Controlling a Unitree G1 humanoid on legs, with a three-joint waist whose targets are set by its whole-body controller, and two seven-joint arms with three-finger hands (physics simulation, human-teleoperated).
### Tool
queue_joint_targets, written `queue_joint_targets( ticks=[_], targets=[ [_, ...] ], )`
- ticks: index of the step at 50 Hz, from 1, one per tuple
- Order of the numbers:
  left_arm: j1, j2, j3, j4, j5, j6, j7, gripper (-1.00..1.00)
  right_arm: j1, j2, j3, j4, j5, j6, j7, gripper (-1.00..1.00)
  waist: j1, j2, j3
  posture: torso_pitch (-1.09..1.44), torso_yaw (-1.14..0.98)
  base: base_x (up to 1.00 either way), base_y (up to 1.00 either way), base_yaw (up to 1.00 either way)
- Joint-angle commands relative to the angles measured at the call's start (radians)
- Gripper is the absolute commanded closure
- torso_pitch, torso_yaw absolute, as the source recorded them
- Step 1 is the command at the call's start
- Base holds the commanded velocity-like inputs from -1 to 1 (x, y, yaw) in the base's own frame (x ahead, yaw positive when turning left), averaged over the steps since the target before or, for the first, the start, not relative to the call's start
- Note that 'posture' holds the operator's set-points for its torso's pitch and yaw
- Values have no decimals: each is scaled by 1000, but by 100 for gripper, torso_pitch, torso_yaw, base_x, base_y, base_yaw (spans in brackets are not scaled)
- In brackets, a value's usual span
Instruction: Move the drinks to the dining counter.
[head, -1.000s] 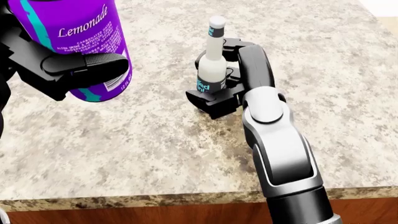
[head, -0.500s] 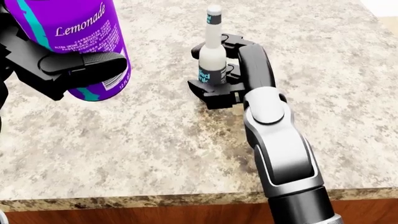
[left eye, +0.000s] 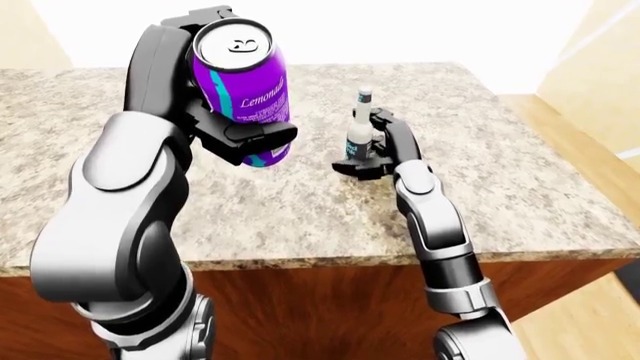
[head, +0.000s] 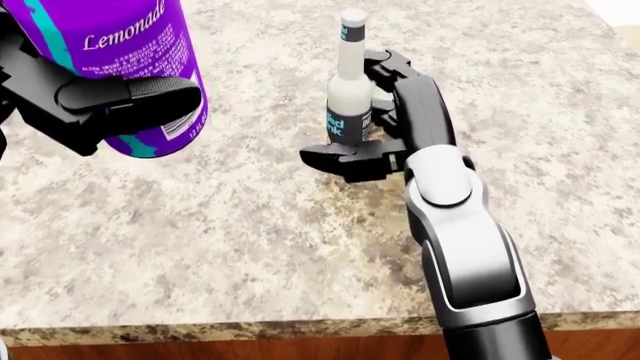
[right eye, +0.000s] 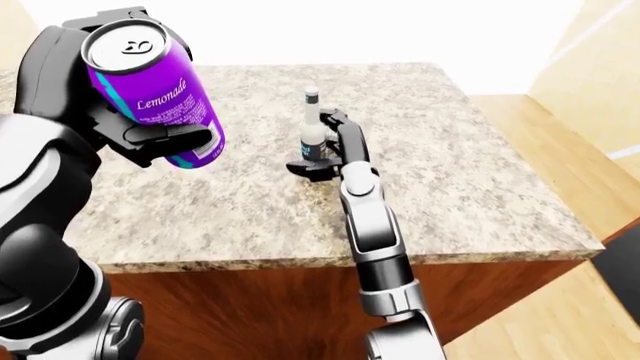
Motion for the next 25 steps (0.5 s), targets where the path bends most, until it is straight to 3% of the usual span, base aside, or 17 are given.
queue_joint_targets(
  ticks=[1,10,25],
  targets=[
    [-32,9,10,-16,6,-29,6,100,-26,-6,-6,-42,-12,-7,-1,-58,-1,3,-26,0,0,0,0,0],
    [-42,12,9,-18,6,-18,5,100,-16,-5,-4,-67,-22,3,15,-98,-2,3,-27,0,0,0,0,0],
    [-28,4,4,-10,10,-37,7,100,0,-12,-9,-114,-24,23,36,-100,-3,2,-25,0,0,0,0,0]
  ],
)
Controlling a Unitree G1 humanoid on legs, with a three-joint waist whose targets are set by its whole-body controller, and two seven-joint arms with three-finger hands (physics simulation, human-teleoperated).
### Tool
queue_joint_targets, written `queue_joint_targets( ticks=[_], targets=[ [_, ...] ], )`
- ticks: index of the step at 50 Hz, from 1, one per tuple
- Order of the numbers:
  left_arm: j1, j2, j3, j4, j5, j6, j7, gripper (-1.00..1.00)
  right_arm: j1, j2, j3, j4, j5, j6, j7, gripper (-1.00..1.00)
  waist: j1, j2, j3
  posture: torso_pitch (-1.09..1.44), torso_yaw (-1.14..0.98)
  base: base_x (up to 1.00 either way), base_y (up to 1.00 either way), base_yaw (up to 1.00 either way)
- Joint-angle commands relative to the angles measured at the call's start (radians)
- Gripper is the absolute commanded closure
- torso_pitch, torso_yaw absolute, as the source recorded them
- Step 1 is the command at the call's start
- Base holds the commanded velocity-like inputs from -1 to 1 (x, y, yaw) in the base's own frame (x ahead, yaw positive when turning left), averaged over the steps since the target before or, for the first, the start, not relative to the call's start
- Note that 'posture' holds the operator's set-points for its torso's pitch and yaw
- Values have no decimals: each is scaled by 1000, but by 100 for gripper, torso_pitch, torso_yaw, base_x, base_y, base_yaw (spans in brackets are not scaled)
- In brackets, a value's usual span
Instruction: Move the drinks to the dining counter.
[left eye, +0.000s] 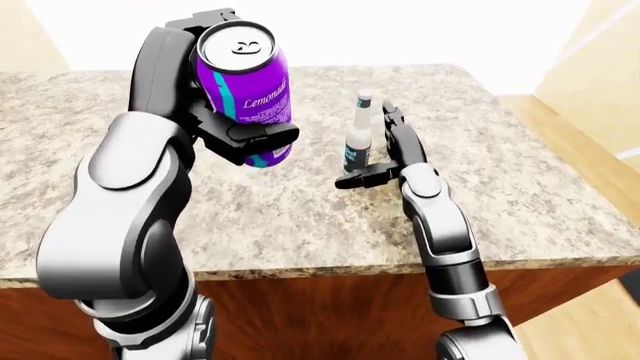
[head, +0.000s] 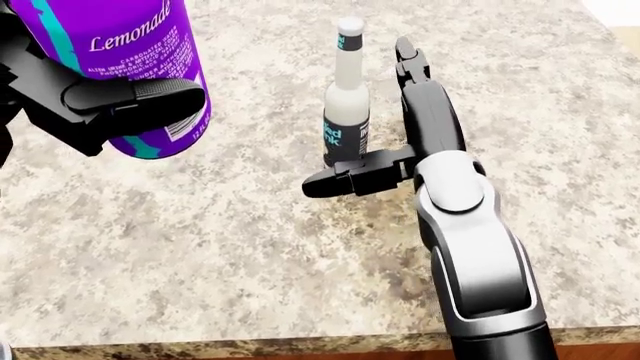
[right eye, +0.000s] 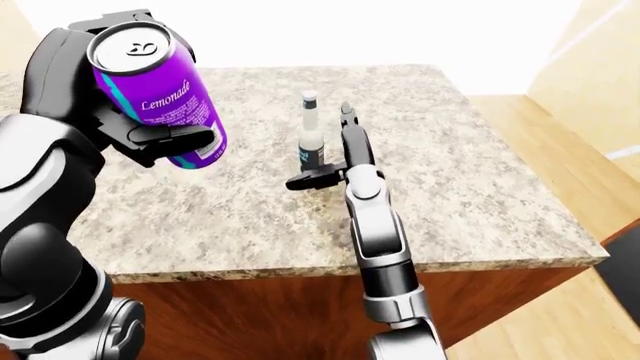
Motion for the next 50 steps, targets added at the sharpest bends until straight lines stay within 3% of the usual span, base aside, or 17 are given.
queue_joint_targets(
  ticks=[1,18,19,20,27,38,50],
  targets=[
    [-31,8,10,-22,8,-28,6,100,-33,-4,-2,-46,-3,-25,-1,-100,0,1,-29,0,0,0,0,0],
    [-16,-1,4,-25,16,-36,3,100,-32,-14,-10,-242,16,108,21,-100,1,0,-24,0,0,0,0,0],
    [-2,-7,-5,-17,21,-53,7,100,-33,-42,-27,-405,24,228,60,-100,1,-1,-23,0,0,0,0,0],
    [6,-11,-9,-5,25,-74,7,100,-28,-51,-29,-460,26,266,70,-100,2,-4,-25,0,0,0,0,0],
    [26,-37,-33,83,63,-186,15,100,8,-86,-47,-659,40,388,109,-100,7,-9,-21,0,0,0,0,0],
    [72,-95,-41,346,130,-467,30,100,10,-140,-107,-844,94,526,127,-100,10,-13,-26,0,0,0,0,0],
    [56,-96,-13,697,87,-752,104,100,-19,-159,-110,-937,147,612,99,-100,8,-13,-32,0,0,0,0,0]
  ],
)
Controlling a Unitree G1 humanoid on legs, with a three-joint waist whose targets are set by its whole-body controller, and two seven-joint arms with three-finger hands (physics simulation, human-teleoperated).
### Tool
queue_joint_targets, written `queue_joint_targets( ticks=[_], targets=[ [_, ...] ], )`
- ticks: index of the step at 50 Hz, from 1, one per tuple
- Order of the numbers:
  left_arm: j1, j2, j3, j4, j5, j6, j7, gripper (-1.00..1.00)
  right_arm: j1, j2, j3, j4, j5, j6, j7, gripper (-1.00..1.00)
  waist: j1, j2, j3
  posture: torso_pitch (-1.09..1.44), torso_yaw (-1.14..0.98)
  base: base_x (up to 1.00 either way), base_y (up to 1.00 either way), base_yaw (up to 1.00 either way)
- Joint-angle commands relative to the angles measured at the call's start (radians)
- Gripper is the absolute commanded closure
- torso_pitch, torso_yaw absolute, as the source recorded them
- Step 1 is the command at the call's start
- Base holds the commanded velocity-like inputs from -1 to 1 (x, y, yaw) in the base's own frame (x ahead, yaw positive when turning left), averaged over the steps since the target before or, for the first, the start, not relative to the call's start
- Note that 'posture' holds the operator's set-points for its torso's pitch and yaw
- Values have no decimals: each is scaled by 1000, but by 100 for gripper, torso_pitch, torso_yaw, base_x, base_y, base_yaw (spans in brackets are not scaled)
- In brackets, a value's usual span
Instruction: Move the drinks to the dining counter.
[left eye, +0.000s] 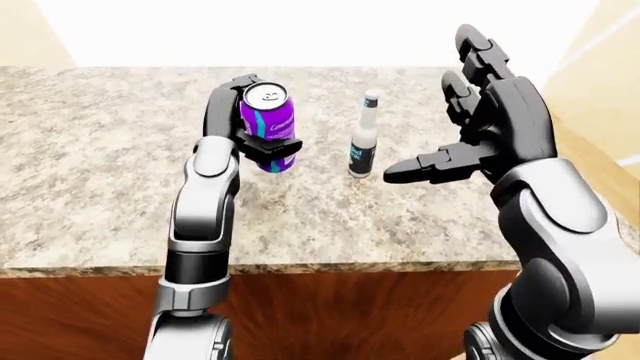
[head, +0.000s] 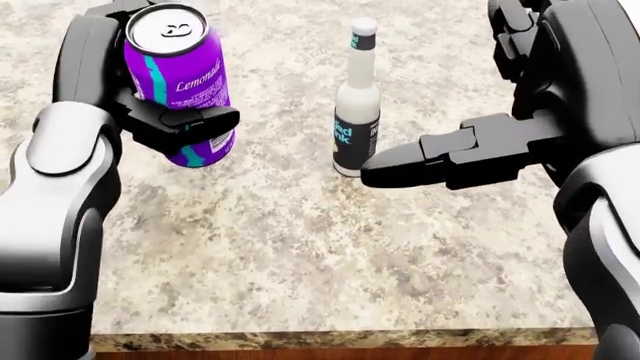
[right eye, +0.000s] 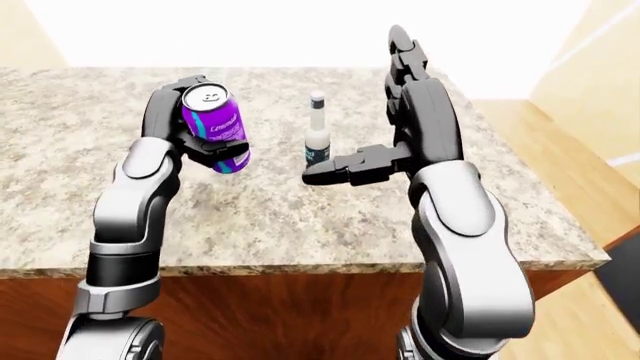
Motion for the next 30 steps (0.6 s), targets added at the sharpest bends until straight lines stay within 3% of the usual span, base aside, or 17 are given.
queue_joint_targets(
  ticks=[1,8,9,14,16,19,22,26,30],
  targets=[
    [-41,13,10,2,-16,-87,24,100,-26,-7,-7,-14,4,-22,-11,-100,0,2,-28,0,0,0,0,0],
    [-38,6,-5,113,-21,-173,49,95,-7,-7,-7,-11,17,-40,-19,-100,0,4,-32,0,0,0,0,0],
    [-37,6,-7,122,-20,-181,49,82,-3,-7,-8,-15,19,-40,-20,-100,0,4,-33,0,0,0,0,0],
    [-35,3,-12,118,-13,-174,50,55,17,-5,-12,-10,28,-61,-22,-100,-2,4,-34,0,0,0,0,0],
    [-36,2,-15,126,-6,-183,52,10,25,-4,-9,-4,30,-76,-25,-100,-3,4,-34,0,0,0,0,0],
    [-31,-1,-16,129,1,-188,49,-11,32,-1,-6,-3,31,-82,-29,-100,-3,5,-35,0,0,0,0,0],
    [-28,-2,-17,134,5,-195,44,-50,38,-1,-2,-1,32,-88,-29,-100,-3,6,-35,0,0,0,0,0],
    [-24,-3,-17,130,8,-194,36,-68,47,3,6,2,29,-97,-31,-100,-4,6,-36,0,0,0,0,0],
    [-19,-3,-16,107,9,-177,31,-67,44,4,7,-2,27,-90,-30,-100,-4,6,-37,0,0,0,0,0]
  ],
)
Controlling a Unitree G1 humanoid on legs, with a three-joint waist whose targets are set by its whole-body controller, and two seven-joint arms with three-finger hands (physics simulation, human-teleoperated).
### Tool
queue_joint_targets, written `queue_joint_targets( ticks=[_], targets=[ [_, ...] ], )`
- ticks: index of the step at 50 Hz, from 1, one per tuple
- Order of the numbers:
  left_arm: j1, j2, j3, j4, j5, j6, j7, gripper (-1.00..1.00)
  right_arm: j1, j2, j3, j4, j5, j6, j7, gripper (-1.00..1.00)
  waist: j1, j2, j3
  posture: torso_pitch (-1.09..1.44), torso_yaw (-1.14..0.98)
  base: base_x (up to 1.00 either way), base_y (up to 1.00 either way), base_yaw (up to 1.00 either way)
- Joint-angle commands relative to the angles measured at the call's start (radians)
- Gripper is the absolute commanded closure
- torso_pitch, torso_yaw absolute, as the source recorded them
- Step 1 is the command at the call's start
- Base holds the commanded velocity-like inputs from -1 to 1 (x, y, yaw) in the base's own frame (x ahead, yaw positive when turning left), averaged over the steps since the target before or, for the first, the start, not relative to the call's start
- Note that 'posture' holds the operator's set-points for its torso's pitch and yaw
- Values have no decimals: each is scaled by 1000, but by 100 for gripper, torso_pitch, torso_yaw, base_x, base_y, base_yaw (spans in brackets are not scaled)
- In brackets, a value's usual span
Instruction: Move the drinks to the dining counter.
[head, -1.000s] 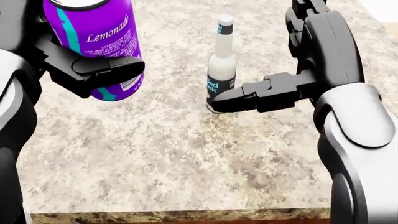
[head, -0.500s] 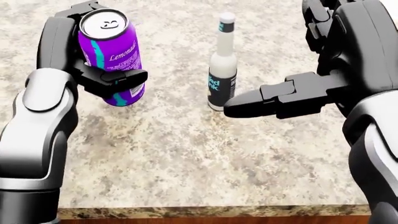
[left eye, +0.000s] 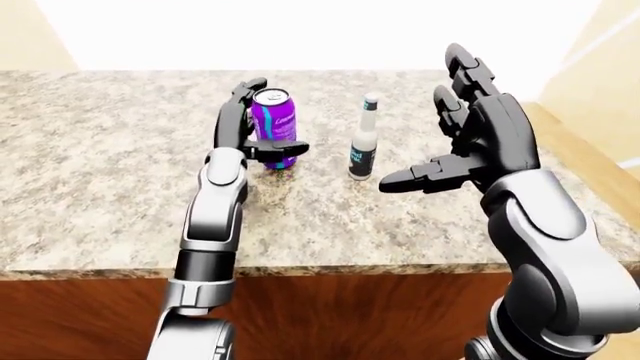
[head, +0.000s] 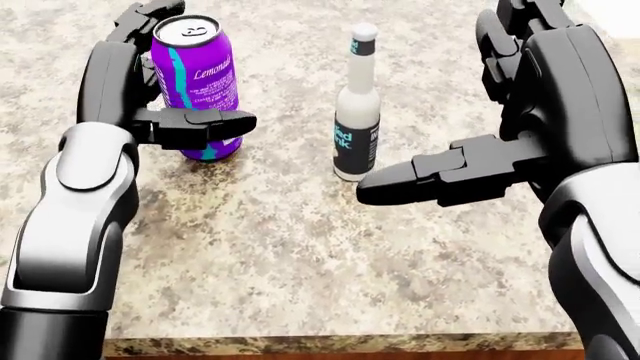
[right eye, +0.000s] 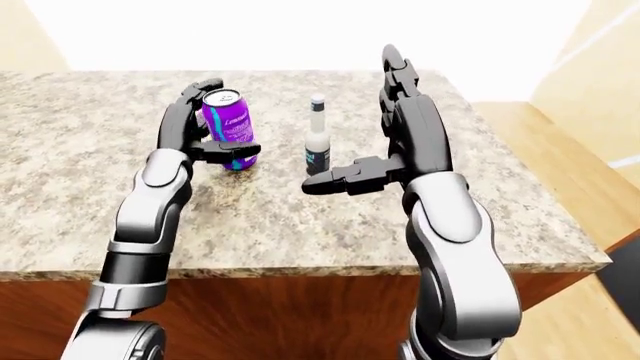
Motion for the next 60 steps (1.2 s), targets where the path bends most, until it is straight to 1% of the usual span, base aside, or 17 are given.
queue_joint_targets(
  ticks=[1,9,11,20,21,22,24,30,35,37,38,39,42,44,45,49,60],
  targets=[
    [-40,9,7,-50,2,-18,0,-69,-29,-6,-7,-23,-6,-28,-2,-100,0,0,-28,0,0,0,0,0],
    [-29,23,19,-132,-4,40,-10,-84,-35,-13,-19,-35,-5,-15,6,-100,-1,0,-25,0,0,0,0,0],
    [-9,29,25,-180,-9,68,-11,-100,-26,-17,-24,-47,-3,-10,10,-100,0,1,-25,0,0,0,0,0],
    [102,50,51,-617,-29,352,-22,-100,-8,-14,-45,-46,12,-3,-20,-100,-6,5,-20,0,0,0,0,0],
    [115,50,49,-668,-31,381,-25,-100,-6,-14,-42,-40,11,-8,-25,-100,-6,9,-35,0,0,-5,0,0],
    [120,50,48,-717,-31,418,-29,-100,-7,-16,-38,-34,4,-8,-35,-100,-4,11,-25,0,0,-35,0,0],
    [130,52,47,-773,-31,455,-39,-100,-11,-11,-41,-47,12,9,-36,-100,-2,14,-60,0,0,-59,0,0],
    [159,41,42,-865,-26,507,-50,-100,-7,-1,-44,-56,27,23,-55,-100,-3,16,-53,0,0,-71,0,0],
    [156,24,24,-907,-14,539,-54,-100,-22,36,-109,-68,113,66,-82,-100,-1,-5,-32,0,0,-90,-5,0],
    [149,21,21,-910,-10,545,-55,-100,-13,30,-111,-65,135,55,-100,-100,10,36,-19,0,0,-87,-70,0],
    [145,20,18,-915,-8,552,-56,-100,-11,27,-115,-65,148,54,-111,-100,-16,48,-5,0,0,-72,0,-100],
    [142,19,15,-915,-5,554,-57,-100,-15,32,-127,-67,169,61,-119,-100,-11,34,-4,0,0,-60,0,-100],
    [132,14,7,-920,2,565,-63,-100,-12,23,-131,-63,207,57,-147,-100,-5,31,-10,0,0,-45,0,-100],
    [126,13,4,-930,7,581,-66,-100,-9,18,-134,-66,230,57,-160,-100,3,89,-16,0,0,-41,0,-100],
    [121,12,4,-937,10,591,-67,-100,-11,14,-138,-70,242,61,-166,-100,3,50,7,0,0,-38,0,-100],
    [118,10,2,-932,16,588,-71,-100,-7,3,-141,-72,276,60,-188,-100,-16,53,-17,0,0,-35,0,-100],
    [126,1,-5,-925,34,572,-90,-100,9,-24,-133,-69,329,21,-223,-100,-13,-22,11,0,0,-25,0,-100]
  ],
)
